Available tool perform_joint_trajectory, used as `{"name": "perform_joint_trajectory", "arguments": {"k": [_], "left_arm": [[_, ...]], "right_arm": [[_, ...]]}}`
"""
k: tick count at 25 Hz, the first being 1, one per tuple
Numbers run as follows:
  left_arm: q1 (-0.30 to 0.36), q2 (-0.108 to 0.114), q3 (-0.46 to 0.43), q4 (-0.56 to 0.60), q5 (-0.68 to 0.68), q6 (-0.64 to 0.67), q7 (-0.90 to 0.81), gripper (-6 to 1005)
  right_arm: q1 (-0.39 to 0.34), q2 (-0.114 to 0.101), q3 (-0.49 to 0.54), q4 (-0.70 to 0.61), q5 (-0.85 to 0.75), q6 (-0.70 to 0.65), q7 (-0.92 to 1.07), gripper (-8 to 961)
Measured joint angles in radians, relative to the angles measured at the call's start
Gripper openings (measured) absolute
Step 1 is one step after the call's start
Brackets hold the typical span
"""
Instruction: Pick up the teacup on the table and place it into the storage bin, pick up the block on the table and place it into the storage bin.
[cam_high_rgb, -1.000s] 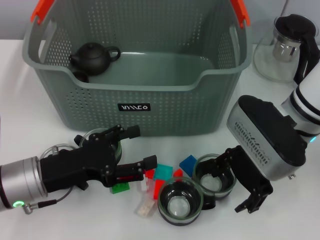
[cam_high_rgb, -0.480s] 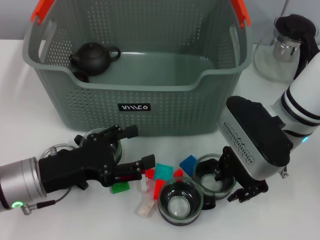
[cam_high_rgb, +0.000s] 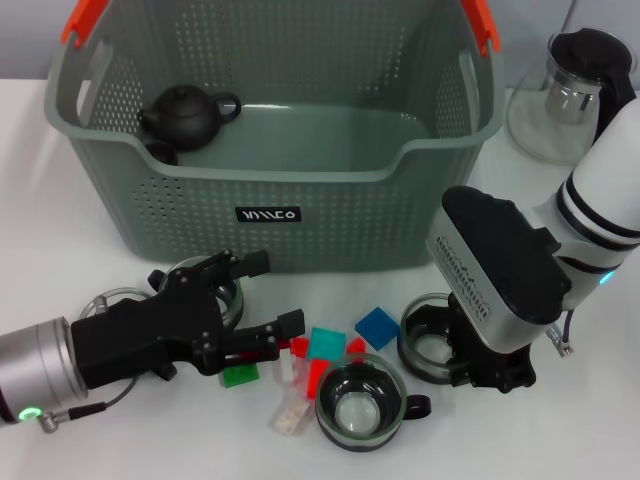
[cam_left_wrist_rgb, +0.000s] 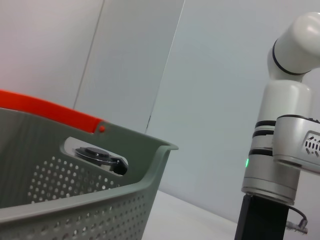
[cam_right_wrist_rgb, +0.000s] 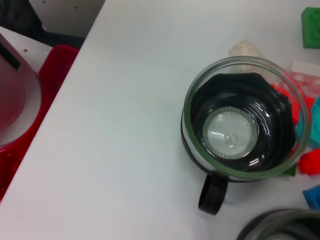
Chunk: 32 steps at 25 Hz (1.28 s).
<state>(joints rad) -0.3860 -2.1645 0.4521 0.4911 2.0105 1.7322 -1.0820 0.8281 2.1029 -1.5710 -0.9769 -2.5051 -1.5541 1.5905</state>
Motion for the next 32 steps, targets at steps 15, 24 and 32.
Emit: {"name": "perform_joint_trajectory", "arguments": {"k": [15, 24, 32], "left_arm": [[0.011, 0.001, -0.003, 0.005, 0.007, 0.018, 0.012, 933], [0.035, 0.015, -0.002, 0.045, 0.008, 0.037, 0.011, 933], [0.048, 0.024, -0.003, 0.074, 0.026, 0.040, 0.003, 934]], "right_arm": [[-0.010, -0.004, 0.066, -0.060, -0.001, -0.097, 0.060, 49], [-0.014, -0.005, 0.260, -0.183, 0.026, -0.252, 0.119, 49], [-0.006, -0.004, 0.278, -0.286, 0.135, -0.319, 0.232, 50]]}}
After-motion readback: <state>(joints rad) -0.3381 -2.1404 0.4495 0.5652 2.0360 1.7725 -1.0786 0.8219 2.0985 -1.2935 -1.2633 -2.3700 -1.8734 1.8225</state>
